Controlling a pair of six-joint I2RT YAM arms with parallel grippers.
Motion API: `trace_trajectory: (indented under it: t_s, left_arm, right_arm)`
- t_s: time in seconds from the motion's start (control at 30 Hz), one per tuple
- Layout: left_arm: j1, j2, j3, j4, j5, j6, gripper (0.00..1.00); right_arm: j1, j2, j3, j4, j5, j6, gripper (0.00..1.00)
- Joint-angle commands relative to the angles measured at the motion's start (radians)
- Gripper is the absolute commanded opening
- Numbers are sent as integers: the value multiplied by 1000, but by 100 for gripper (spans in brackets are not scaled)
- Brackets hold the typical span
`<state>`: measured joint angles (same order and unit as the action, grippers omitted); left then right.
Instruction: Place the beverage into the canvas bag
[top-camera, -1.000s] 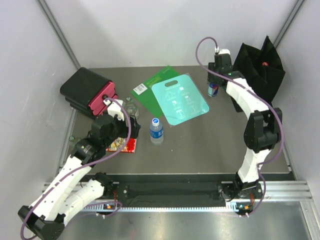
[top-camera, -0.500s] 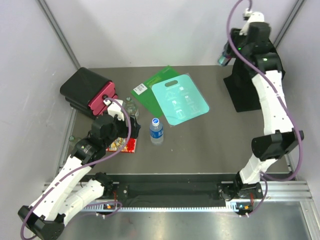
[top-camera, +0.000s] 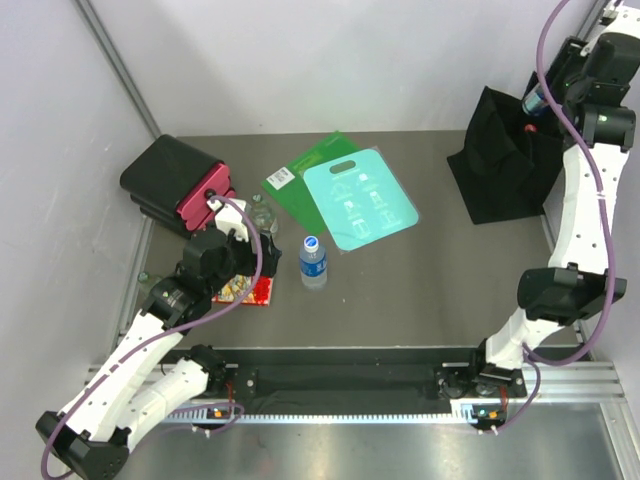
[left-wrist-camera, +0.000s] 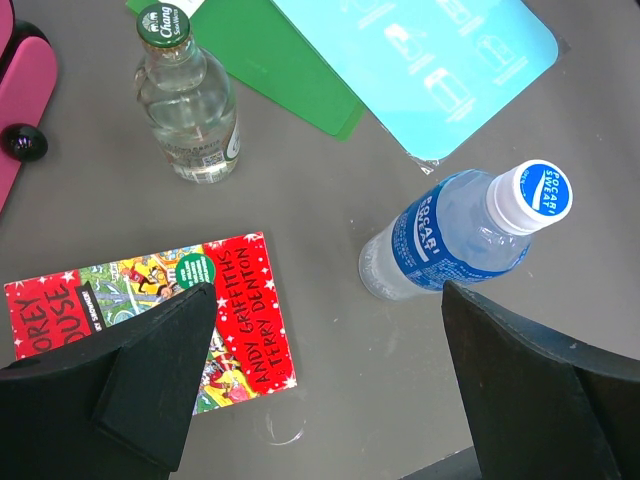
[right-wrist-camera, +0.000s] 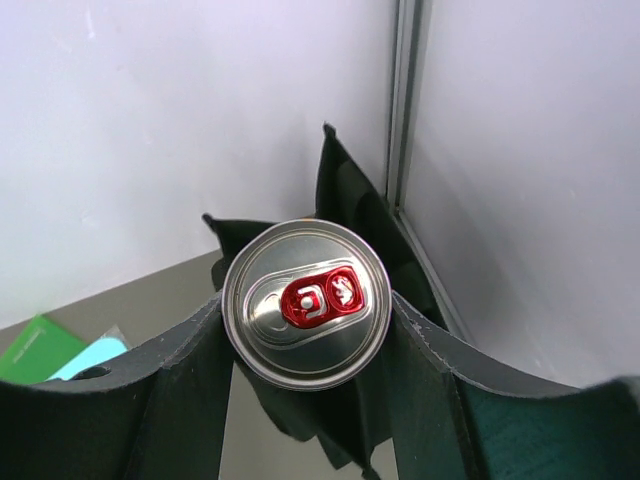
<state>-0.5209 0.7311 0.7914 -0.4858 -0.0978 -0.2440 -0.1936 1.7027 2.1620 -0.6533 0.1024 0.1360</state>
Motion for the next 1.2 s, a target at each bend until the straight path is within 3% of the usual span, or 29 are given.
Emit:
trace_trajectory:
  t_s: [0.0, 0.6, 1.17]
  left_arm:
    - [-4, -15, 0, 46, 3, 6, 98]
    - [-5, -25, -1, 46, 3, 6, 98]
    - [-7, -47, -1, 49, 7, 3, 98]
  right_arm:
    - [-15, -15, 41, 196, -36, 17, 0]
    - [-23, 41, -71, 195, -63, 25, 0]
    - [-17, -118, -257, 158, 34, -4, 0]
